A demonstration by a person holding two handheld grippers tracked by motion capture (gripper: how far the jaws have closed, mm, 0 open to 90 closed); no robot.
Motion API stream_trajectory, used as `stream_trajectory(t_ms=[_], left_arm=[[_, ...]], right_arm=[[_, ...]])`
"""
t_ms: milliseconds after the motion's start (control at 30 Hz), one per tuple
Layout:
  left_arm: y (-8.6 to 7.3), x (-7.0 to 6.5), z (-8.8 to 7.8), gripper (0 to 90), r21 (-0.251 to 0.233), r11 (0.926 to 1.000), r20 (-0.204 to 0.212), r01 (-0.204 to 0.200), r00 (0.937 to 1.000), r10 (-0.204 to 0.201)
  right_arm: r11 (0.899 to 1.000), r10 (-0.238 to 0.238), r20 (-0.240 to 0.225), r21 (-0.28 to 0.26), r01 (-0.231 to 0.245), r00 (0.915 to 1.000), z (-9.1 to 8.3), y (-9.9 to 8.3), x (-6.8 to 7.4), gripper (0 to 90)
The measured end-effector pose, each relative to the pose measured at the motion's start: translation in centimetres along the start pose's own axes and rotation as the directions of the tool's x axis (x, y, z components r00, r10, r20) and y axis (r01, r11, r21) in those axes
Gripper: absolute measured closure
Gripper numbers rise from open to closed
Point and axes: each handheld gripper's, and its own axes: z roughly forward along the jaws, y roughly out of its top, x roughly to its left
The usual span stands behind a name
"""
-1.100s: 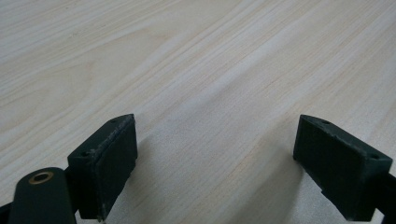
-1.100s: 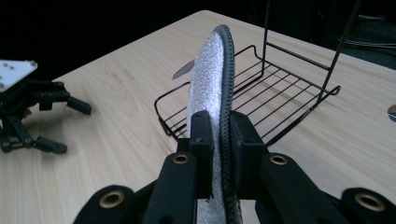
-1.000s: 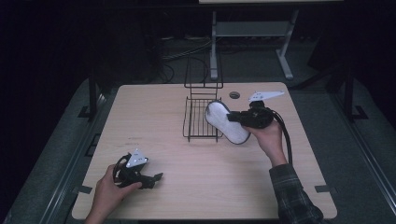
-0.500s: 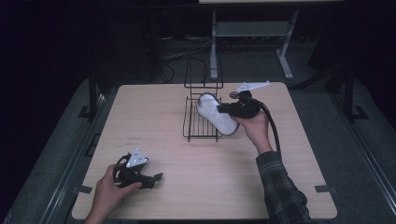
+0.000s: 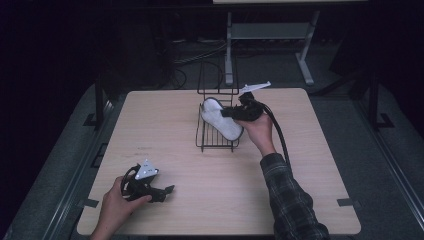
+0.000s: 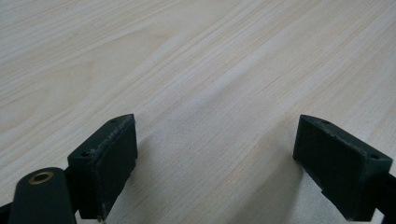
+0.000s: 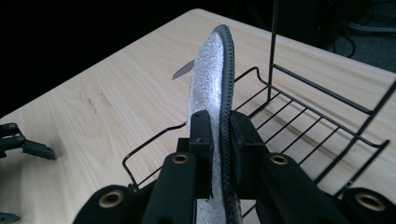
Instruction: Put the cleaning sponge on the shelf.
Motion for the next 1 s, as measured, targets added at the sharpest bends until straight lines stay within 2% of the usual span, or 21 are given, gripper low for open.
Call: stream_trajectory(t_ms=[233, 400, 633, 1000], left_arm=[[0.0, 0.0, 0.0, 12.8, 0.0, 1.0, 0.0, -0.001, 1.0, 0.001], [0.0, 0.0, 0.0, 12.8, 0.0, 1.0, 0.0, -0.001, 1.0, 0.001], [0.0, 0.0, 0.0, 12.8, -0.001, 1.0, 0.002, 0.002, 1.0, -0.002], [0.0, 0.0, 0.0, 12.8, 0.0, 1.0, 0.0, 0.001, 1.0, -0.001]], right_arm=[[0.999, 0.014, -0.011, 0.033, -0.014, 0.9998, 1.6, 0.0, -0.2, 80.4], [0.999, 0.018, 0.001, 0.042, -0.018, 0.9998, 2.2, -0.2, -0.5, 79.9], [0.999, 0.007, 0.041, 0.045, -0.009, 0.9991, 2.5, -0.4, -1.2, 77.9], [0.998, 0.024, 0.091, 0.047, -0.029, 0.9956, 3.1, -0.9, -2.5, 73.8]])
